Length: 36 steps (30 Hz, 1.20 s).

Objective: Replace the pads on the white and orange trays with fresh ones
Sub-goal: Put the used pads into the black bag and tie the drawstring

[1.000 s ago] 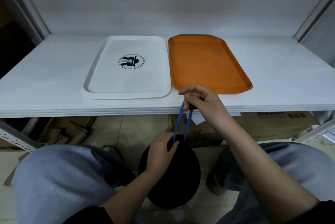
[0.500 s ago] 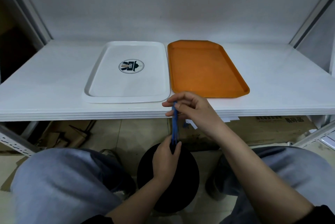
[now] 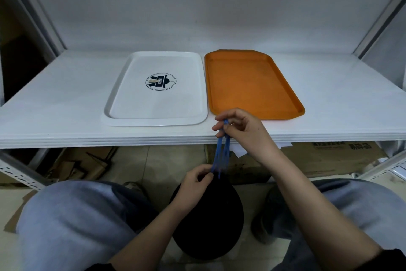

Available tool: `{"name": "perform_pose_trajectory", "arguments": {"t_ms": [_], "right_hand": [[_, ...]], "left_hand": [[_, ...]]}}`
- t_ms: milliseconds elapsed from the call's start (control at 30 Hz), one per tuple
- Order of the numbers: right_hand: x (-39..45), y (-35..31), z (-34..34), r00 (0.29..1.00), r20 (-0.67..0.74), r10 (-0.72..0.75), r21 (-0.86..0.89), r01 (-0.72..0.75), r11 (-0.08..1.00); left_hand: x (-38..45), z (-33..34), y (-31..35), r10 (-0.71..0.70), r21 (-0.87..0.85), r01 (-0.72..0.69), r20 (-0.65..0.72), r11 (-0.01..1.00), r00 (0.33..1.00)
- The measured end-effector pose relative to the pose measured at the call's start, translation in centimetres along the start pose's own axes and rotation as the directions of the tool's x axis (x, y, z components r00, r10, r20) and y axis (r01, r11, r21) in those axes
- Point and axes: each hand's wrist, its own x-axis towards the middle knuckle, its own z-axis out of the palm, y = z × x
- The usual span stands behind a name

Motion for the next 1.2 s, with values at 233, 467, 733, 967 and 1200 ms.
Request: {"name": "perform_pose_trajectory", "arguments": {"t_ms": [233, 467, 733, 967, 1200], "right_hand": [[0.0, 0.6, 0.1, 0.989, 0.035, -0.145, -0.277, 0.149, 0.949], [0.1, 2.6, -0.2, 0.878, 0.110, -0.466, -0.716, 0.396, 0.575], [-0.5, 4.2, -0.7, 0.843, -0.091, -0.530, -0.772, 0.276, 0.572], [-0.2, 3.0, -1.5, 0.965, -0.259, 0.036, -0.122, -0.070, 0.990], [-0.2, 3.0, -2.4, 0.964, -0.016, 0.267, 0.314, -0.249, 0.916]], "left_hand": [[0.9, 0.0, -0.3, 0.032, 0.152, -0.029, -0.017, 0.988, 0.999], [1.5, -0.3, 0.6, 0.035, 0.082, -0.033, -0.019, 0.996, 0.999], [1.0, -0.3, 0.8, -0.084, -0.203, 0.063, -0.100, 0.977, 0.991], [1.6, 0.0, 0.3, -0.128, -0.325, 0.074, -0.149, 0.943, 0.981], [1.5, -0.2, 0.0, -0.158, -0.426, 0.074, -0.164, 0.902, 0.974]]}}
